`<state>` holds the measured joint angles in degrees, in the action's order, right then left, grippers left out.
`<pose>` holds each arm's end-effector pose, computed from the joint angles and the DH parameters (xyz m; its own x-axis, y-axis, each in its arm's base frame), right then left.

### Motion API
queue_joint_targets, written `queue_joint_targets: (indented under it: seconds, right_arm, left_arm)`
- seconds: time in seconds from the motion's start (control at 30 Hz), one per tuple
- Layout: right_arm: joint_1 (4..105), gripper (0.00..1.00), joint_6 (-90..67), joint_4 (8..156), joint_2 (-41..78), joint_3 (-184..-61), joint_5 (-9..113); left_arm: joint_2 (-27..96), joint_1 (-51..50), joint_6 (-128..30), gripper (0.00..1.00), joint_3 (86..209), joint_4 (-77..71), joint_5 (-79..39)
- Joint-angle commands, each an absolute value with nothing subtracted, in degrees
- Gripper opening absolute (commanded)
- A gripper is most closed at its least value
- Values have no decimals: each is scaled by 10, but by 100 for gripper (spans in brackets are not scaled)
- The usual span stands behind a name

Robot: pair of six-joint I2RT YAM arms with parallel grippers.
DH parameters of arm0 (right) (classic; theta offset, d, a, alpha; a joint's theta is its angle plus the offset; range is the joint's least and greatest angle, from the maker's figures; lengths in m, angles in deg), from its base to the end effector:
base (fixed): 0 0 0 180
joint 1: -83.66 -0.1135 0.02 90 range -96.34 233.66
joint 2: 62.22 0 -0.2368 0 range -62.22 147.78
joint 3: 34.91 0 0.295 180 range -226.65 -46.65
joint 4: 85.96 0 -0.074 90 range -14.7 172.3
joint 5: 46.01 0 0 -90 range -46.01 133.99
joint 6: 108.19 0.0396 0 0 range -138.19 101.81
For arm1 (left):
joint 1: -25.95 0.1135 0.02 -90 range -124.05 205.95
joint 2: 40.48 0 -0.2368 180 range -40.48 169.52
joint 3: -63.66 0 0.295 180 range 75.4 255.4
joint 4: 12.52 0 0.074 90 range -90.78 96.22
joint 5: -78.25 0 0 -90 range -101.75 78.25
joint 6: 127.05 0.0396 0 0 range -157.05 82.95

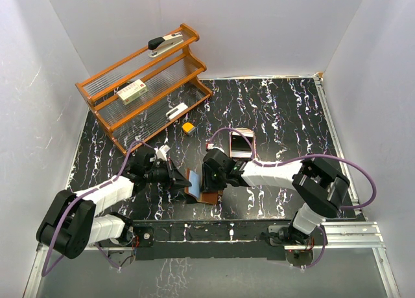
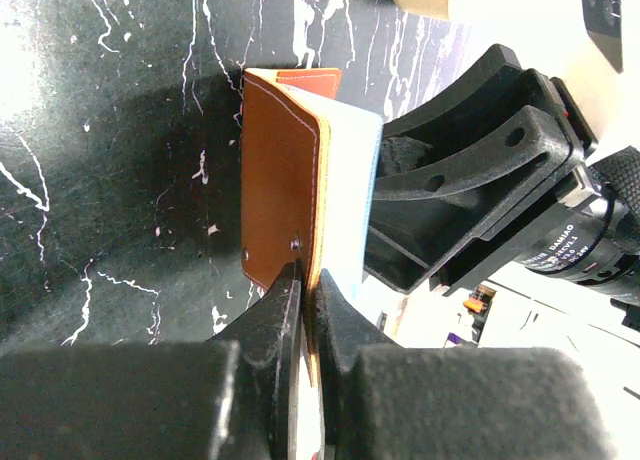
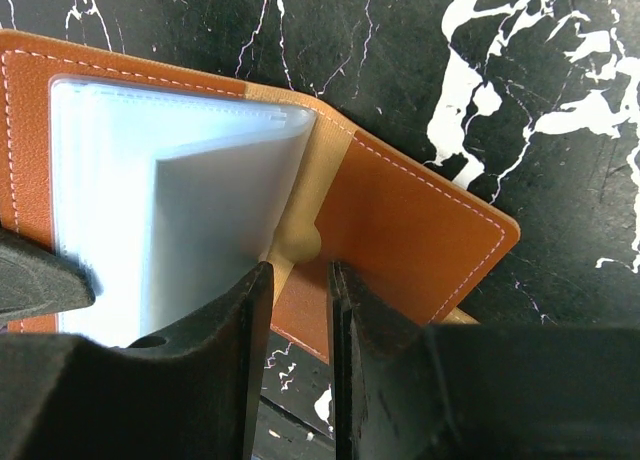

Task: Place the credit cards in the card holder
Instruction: Open the card holder at the center of the board.

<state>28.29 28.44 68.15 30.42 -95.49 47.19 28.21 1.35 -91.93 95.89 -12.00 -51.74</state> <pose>0.1921 0.2820 0.0972 -0.9402 -0.0842 -0.3300 -0.2256 0.8799 0.4182 0.2209 -0.1291 0.0960 -0.9573 -0.2509 -0.1434 0.0047 0.4826 -0.8758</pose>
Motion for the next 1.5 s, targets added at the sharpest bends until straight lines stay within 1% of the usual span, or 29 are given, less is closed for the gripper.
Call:
queue_joint_targets:
  seconds: [0.0,0.1,0.33,0.43,0.67,0.73,0.93,1.0,1.13,1.33,1.37,1.4,1.47]
  right_arm:
    - [282,26,281,710,308,-946,468]
    - [281,26,280,710,308,-946,468]
    - [282,26,280,708,300,-946,466]
    - [282,26,280,711,306,-945,469]
    - [282,26,284,721,308,-938,474]
    - [281,26,285,721,308,-938,474]
    - [282,26,284,720,310,-941,477]
    - [283,29,285,702,305,-951,474]
    - [282,41,284,666,264,-979,461]
    - [282,52,299,655,228,-1003,465]
    - [282,55,302,658,228,-1005,467]
    - [282,61,304,660,228,-1007,467]
    - [282,65,318,664,234,-1014,465]
  left_arm:
    - [276,11,-931,2,954,-152,-550]
    - [277,11,-928,0,955,-150,-551]
    - [275,11,-932,0,946,-165,-551]
    - [274,11,-949,2,938,-200,-563]
    - [276,11,-953,5,935,-205,-566]
    - [278,11,-954,1,933,-210,-569]
    - [273,11,-961,0,927,-232,-572]
    - [271,11,-940,0,937,-196,-556]
    - [260,11,-897,0,959,-124,-533]
    - [261,11,-870,0,980,-90,-523]
    - [262,11,-869,0,979,-91,-523]
    - [261,11,-870,0,978,-93,-524]
    - [259,11,-871,0,975,-98,-524]
